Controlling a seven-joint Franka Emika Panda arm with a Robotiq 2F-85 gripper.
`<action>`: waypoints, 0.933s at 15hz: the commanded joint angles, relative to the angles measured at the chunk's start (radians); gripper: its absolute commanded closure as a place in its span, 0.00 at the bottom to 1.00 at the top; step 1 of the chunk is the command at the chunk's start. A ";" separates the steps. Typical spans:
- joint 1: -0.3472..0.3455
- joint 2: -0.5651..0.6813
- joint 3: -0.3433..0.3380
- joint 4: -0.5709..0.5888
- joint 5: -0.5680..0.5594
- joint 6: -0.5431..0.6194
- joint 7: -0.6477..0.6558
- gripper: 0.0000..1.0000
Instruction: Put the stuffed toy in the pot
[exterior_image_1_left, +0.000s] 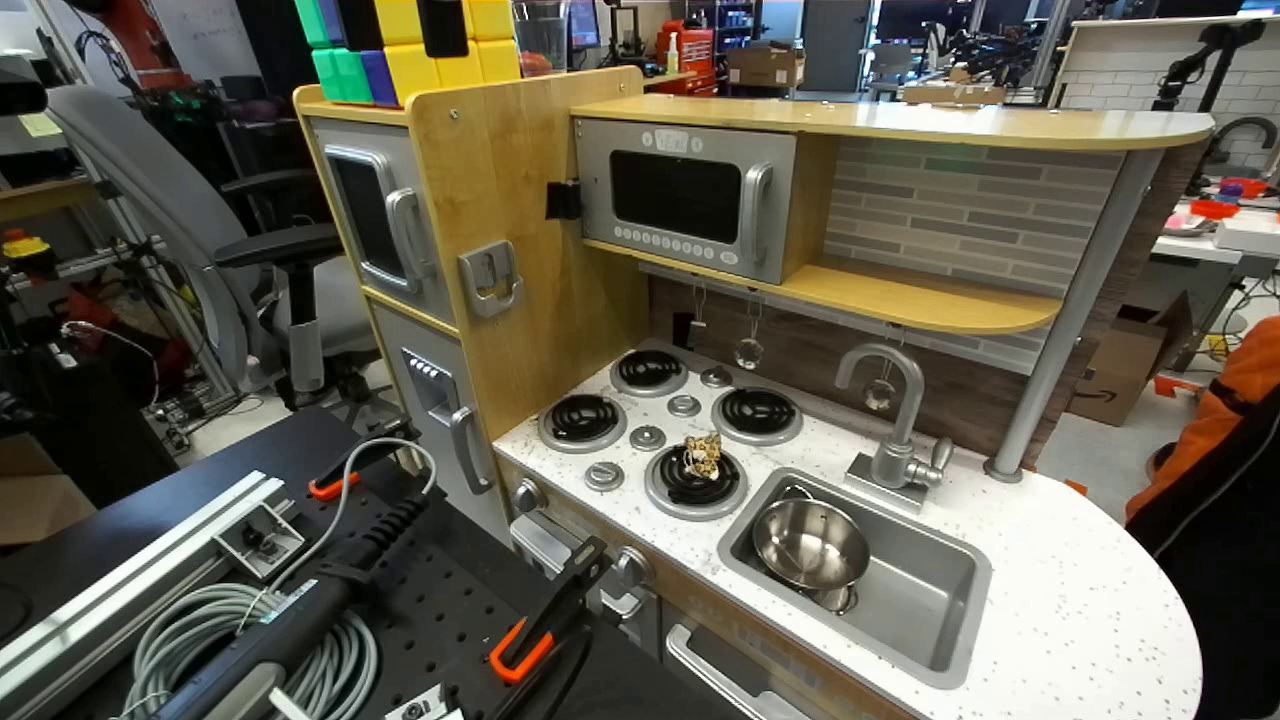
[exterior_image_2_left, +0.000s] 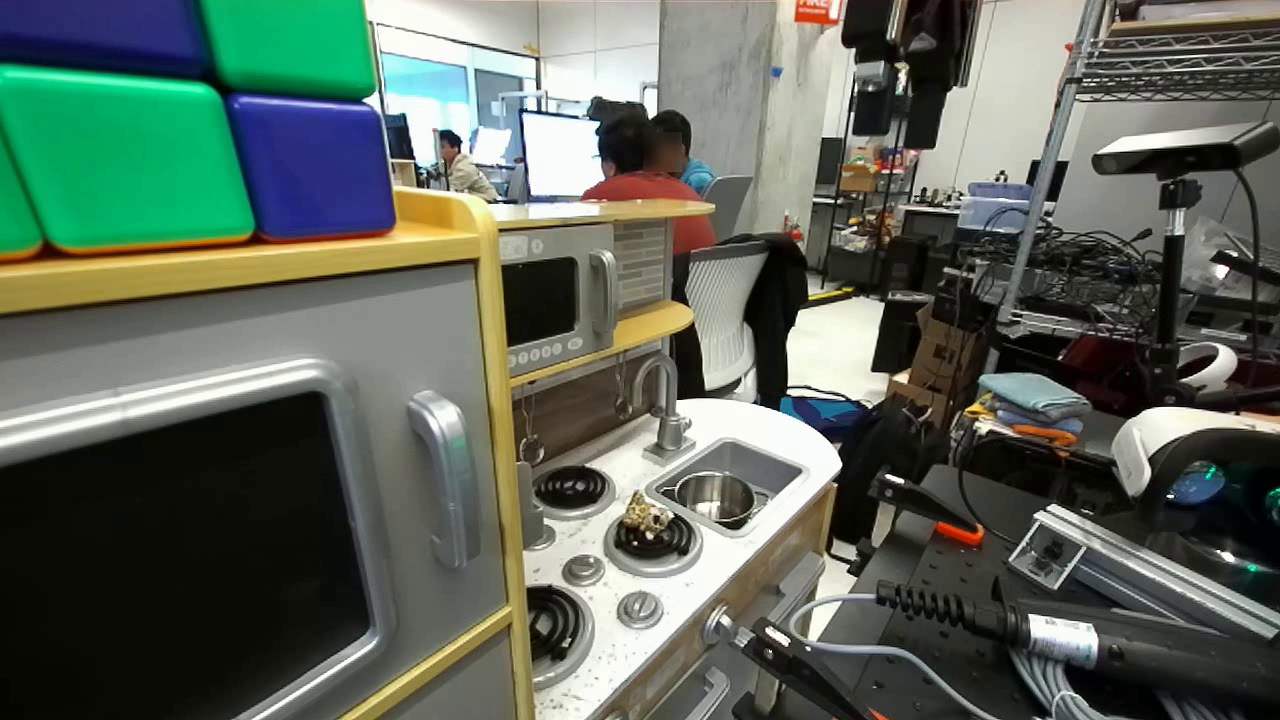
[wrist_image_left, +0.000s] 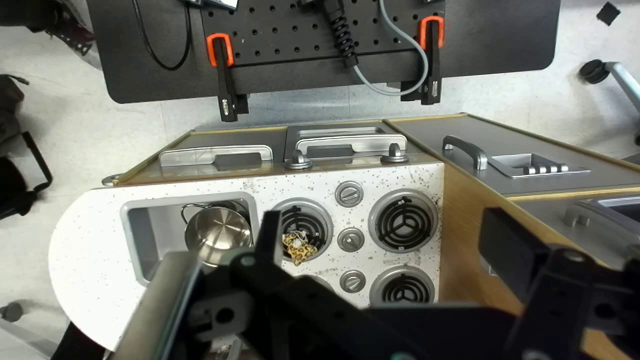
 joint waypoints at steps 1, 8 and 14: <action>0.003 0.000 -0.003 0.002 -0.001 -0.002 0.001 0.00; -0.002 0.092 0.026 0.026 0.022 0.093 0.108 0.00; -0.022 0.396 0.030 0.082 -0.006 0.318 0.240 0.00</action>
